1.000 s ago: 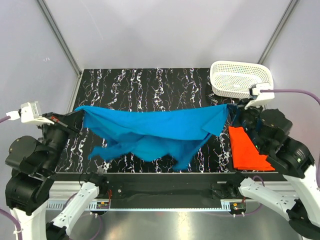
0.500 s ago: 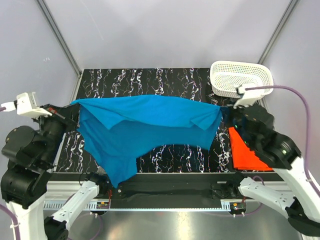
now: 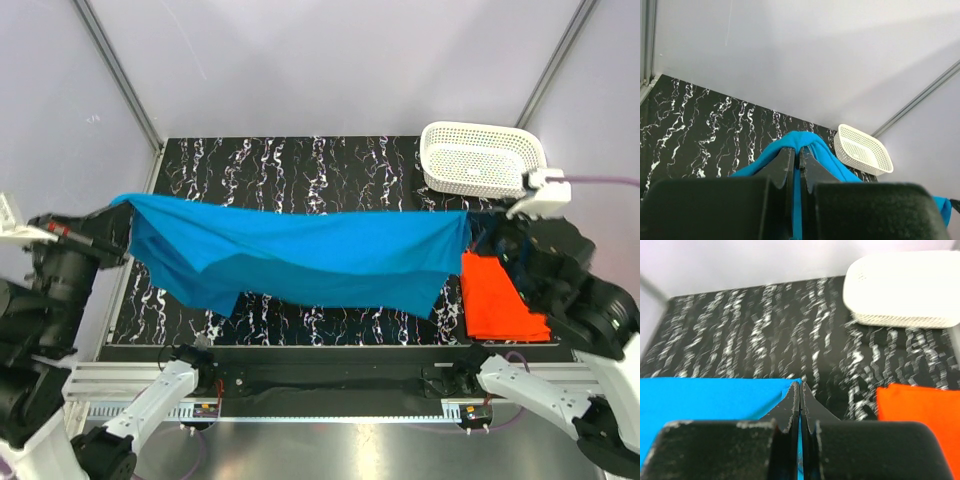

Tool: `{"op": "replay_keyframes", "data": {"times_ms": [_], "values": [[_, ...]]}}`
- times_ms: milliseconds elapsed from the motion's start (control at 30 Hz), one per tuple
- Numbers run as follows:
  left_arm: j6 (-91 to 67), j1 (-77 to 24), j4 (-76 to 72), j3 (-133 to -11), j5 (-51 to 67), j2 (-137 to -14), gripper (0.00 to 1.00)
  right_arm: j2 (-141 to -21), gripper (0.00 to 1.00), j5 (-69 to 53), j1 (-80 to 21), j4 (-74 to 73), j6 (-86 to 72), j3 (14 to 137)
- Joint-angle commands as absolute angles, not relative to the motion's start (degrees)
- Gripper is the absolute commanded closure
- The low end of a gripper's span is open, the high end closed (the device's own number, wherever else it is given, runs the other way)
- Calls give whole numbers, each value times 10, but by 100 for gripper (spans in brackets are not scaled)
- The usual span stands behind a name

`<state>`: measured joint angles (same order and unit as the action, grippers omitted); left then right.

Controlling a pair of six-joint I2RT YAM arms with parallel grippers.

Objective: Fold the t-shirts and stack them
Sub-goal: Flatten the tshirt out

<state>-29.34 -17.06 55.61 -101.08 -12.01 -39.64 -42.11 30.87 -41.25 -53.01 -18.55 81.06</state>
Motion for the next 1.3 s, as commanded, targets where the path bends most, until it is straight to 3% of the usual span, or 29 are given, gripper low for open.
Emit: {"op": "replay_keyframes", "data": {"times_ms": [0,100,300,433,600,667,800,867,900,933,1033,1100,1267], "values": [[-266,-169,516,-1031,-117,-484,100,-498,100,409,-413,-477,-139,845],[-251,-168,496,-1056,-103,-569,100,-590,100,436,-403,-450,-90,871],[-216,-142,474,-1032,-101,-739,100,-808,100,257,-222,-432,-112,908],[-207,-92,440,-1020,-81,-848,100,-923,100,250,-203,-420,-106,961],[-153,-67,424,-1123,-64,-1015,100,-1069,100,207,-195,-448,-122,1033],[-143,-59,420,-1173,-60,-1058,100,-1113,98,201,-191,-477,-127,1093],[-133,-44,412,-1218,-65,-1121,100,-1206,85,179,-179,-519,-132,1197],[-120,-44,412,-1226,-69,-1138,90,-1216,73,174,-175,-526,-129,1221],[-120,-43,414,-1225,-78,-1140,77,-1218,68,171,-172,-526,-128,1223],[-120,-44,416,-1221,-85,-1136,56,-1215,55,171,-171,-528,-125,1219],[-130,-45,415,-1156,-116,-1088,30,-1188,31,184,-171,-530,-120,1176],[-141,-46,415,-1074,-130,-1028,28,-1165,28,191,-171,-537,-117,1152],[-218,-47,406,-816,-81,-868,34,-1087,25,154,-171,-543,-138,1027]]}}
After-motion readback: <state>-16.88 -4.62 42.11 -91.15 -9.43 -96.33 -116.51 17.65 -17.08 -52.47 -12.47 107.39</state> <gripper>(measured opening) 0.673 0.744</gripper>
